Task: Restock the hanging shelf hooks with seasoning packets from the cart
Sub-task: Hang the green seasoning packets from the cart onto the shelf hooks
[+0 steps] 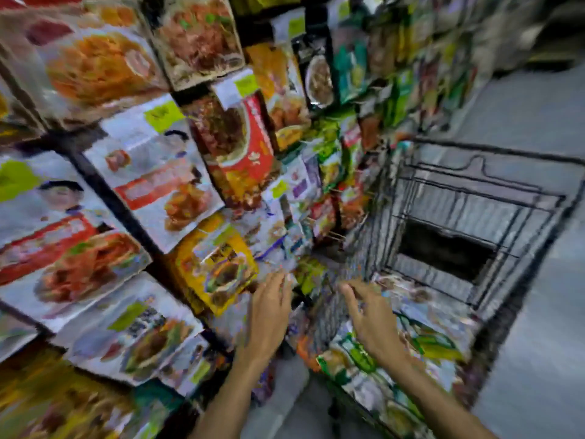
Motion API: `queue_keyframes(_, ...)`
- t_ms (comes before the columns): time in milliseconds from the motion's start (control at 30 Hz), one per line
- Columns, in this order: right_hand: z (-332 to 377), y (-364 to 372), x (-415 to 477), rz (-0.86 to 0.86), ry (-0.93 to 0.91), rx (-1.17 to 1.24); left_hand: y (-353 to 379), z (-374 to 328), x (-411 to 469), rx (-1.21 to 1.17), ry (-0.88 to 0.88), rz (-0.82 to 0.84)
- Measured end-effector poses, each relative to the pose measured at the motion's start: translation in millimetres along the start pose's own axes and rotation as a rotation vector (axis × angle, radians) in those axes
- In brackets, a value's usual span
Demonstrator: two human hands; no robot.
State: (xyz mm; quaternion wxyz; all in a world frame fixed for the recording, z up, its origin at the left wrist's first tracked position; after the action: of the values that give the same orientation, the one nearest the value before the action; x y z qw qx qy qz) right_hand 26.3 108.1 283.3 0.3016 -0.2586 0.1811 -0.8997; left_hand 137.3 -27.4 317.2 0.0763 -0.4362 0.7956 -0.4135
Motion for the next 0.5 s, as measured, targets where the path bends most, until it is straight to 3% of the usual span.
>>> queue_keyframes(200, -104, 3, -49, -0.101, 0.438, -0.074, 104, 42, 31, 0.086, 0.052, 0.296)
queue_keyframes(367, -173, 36, -91, -0.1, 0.774, -0.112, 171, 89, 56, 0.184, 0.001, 0.405)
queue_keyframes(500, -215, 78, -104, -0.053, 0.942, -0.108, 209, 131, 68, 0.289, -0.046, 0.496)
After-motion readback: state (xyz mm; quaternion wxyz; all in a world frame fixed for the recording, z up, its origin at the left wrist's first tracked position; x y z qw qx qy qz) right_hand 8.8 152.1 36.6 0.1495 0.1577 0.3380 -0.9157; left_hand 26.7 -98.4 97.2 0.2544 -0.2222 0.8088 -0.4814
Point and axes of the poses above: each hand's wrist, its own x-axis towards the middle knuckle, its own y-axis out of the palm, z = x × y, the point moved 1 cm from there along x, towards the middle knuckle, and after that the axes turned 8 degrees about -y, right-handed, at the moved point
